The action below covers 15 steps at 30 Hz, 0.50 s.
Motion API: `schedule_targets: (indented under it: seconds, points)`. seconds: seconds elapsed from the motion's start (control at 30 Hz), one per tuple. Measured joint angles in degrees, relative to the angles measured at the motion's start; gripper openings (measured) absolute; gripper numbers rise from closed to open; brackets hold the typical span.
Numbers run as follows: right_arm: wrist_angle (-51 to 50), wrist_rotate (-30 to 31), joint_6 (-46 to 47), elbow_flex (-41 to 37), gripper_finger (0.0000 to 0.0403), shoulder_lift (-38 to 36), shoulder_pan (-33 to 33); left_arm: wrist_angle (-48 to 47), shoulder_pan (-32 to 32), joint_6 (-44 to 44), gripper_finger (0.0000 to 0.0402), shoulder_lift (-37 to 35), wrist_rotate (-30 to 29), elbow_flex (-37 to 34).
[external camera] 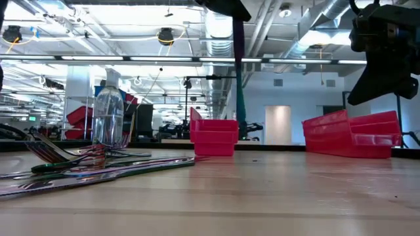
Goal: Sort silverware
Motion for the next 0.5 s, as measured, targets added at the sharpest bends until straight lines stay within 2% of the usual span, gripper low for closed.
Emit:
schedule_targets:
  seconds: [0.2,0.5]
  points:
    - [0.0,0.1,0.1,0.0,0.0,0.0,0.0,-3.1,1.1,4.7,0.0,-3.4,-6.2,0.0]
    - [0.1,1.2,0.1,0.0,0.0,0.0,0.0,-1.2,6.8,14.9,0.0,-1.9,-5.4,-2.0]
